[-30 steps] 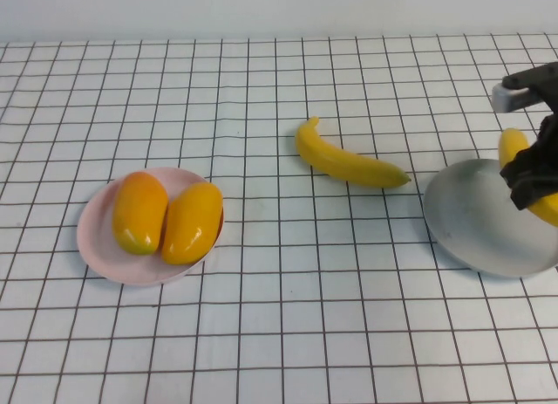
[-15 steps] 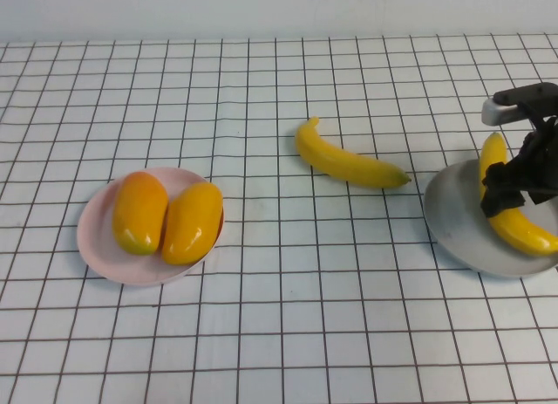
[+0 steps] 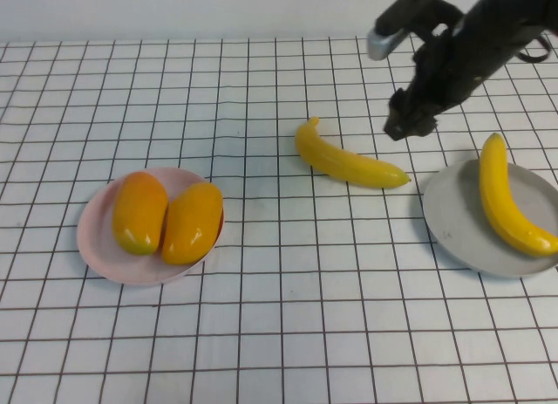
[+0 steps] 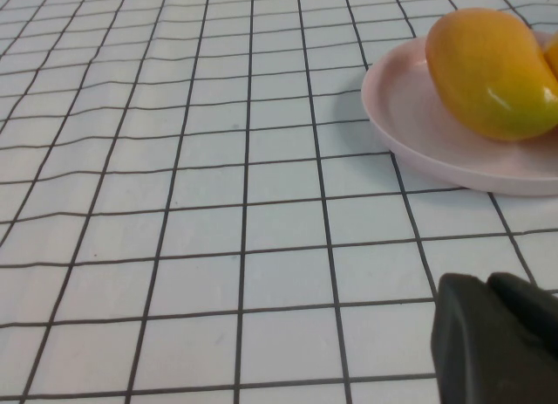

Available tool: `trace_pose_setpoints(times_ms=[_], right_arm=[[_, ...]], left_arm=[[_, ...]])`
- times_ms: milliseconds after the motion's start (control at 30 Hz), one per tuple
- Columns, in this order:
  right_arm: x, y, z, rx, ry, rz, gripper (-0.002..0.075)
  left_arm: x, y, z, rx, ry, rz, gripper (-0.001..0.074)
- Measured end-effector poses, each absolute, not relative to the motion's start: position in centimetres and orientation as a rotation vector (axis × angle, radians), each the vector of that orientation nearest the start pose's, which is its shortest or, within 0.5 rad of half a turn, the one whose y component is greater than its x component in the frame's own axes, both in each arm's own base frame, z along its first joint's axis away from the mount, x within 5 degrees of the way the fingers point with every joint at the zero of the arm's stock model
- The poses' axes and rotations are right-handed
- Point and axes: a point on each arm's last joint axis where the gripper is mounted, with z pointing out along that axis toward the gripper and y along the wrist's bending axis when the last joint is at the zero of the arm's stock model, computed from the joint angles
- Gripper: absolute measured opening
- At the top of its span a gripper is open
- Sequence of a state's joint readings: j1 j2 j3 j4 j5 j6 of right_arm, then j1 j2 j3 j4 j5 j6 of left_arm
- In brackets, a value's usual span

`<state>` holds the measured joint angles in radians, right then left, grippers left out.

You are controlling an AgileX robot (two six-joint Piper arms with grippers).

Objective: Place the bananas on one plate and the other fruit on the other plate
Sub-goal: Put another type of fruit in the right plate

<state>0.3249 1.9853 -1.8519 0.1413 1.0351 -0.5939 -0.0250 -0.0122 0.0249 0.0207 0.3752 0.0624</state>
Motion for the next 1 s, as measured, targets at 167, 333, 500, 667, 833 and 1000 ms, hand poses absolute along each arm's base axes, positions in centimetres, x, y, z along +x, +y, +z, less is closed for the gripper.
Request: trace_pose_setpoints(times_ms=[167,333,500,667,833,1000], right_arm=[[43.8,19.1,26.3,-1.239,2.361,0.116,0.0507],[45.4,20.9,21.3,-1.343,2.427,0.135,0.051],[46.1,21.1,18.1,-1.375,2.475,0.134,0.0506],[46.3,21.3,18.4,-1.335,2.482,0.133,0.0347],[46.2,21.1,21.2,-1.184,2.579,0.15,0.0309],[44.3,19.6,25.5,-0.947,2.642,0.149,0.0309]], left_arm=[[5.2,-0.1,17.2,0.095,1.869,0.046,-0.0002],[5.2,-0.1,17.2,0.095,1.869,0.046,-0.0001],[5.2,-0.1,17.2,0.095,1.869,0.046,-0.0002],[5.2,-0.1,17.2,0.095,1.869,0.046,-0.0002],[5.2,-0.1,17.2,0.095,1.869,0.046,-0.0002],[5.2,-0.1,17.2,0.095,1.869,0.046,-0.0002]])
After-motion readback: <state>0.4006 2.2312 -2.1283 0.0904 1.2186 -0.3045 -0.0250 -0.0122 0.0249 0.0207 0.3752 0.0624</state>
